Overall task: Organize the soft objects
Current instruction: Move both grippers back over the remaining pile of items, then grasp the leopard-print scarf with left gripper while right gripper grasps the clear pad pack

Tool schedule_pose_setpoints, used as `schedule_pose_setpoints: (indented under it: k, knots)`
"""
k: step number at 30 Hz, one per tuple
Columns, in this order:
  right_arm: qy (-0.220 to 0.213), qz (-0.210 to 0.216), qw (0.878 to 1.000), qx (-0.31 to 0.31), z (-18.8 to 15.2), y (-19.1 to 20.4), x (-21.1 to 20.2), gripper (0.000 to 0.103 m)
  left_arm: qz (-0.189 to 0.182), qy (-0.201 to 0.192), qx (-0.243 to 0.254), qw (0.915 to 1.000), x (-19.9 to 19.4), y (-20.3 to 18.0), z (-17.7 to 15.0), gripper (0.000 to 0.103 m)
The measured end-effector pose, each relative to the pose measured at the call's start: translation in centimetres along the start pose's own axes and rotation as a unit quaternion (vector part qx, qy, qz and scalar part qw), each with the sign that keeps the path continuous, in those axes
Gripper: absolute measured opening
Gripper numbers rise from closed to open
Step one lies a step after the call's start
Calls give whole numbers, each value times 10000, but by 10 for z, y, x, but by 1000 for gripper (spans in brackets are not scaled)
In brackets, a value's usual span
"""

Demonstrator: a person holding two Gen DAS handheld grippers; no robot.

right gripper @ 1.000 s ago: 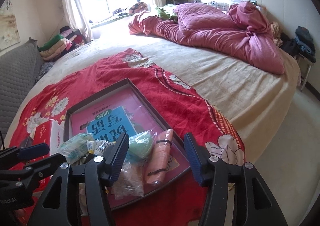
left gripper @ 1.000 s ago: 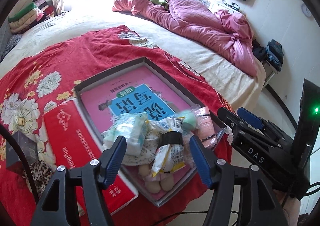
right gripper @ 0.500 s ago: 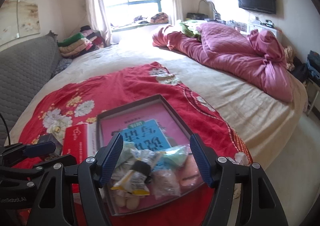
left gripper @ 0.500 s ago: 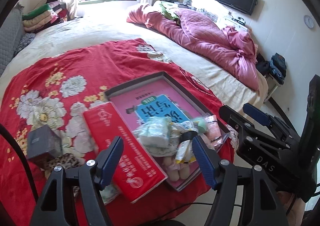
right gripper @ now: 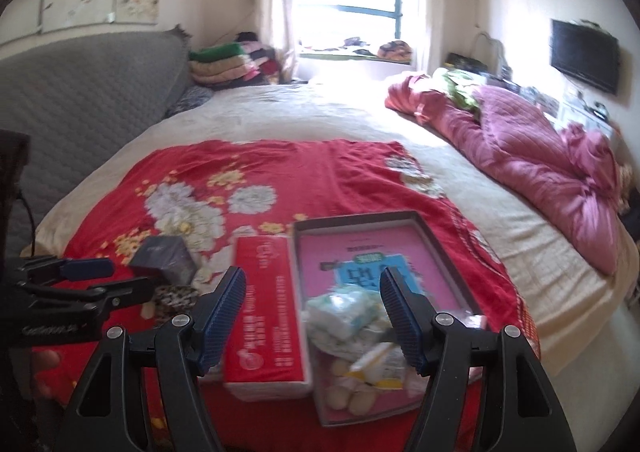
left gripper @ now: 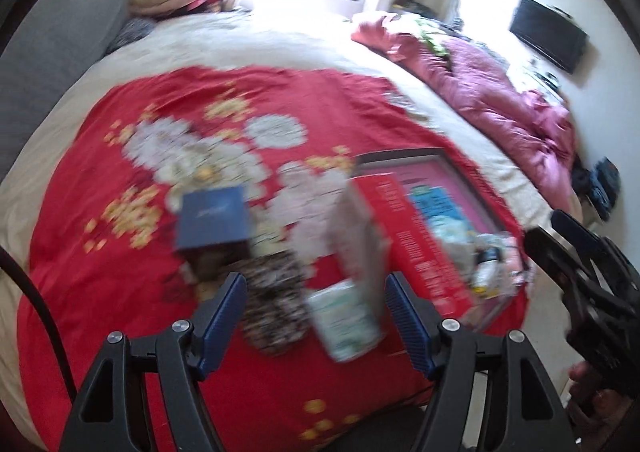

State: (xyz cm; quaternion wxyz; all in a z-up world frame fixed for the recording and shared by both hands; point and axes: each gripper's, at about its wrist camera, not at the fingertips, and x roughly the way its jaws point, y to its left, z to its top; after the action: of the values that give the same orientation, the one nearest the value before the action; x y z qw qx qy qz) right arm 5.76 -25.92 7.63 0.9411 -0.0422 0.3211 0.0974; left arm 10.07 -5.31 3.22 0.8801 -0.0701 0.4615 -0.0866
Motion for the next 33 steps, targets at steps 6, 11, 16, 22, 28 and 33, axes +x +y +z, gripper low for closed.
schedule_pose_setpoints:
  k: [6,11,16,22,28,33]
  knots:
    - [356,427,9969,-564,-13,56,23,71,165,348,-335,9987,22,45,-17,71]
    - [600,494,9923,-965,-28,86,37,71,125,690,-422,9966,47,59,-28,71]
    - [880,467,9871,-1257,-43,99,52,71,-111,917,-469,9946,77,57,-26,71]
    - [1096,518,9836,-1337,-53,102,63,71,-320,1238,-554,9902,118,59,-24,71]
    - [1279,522,9790,-1502,-63,113,76,71,-359,1182,-450,9913,135,58,-26,67]
    - [1486,376,9742,-1655,-71,118,91,71,-333,1096,-367,9927,136,61,-25,29]
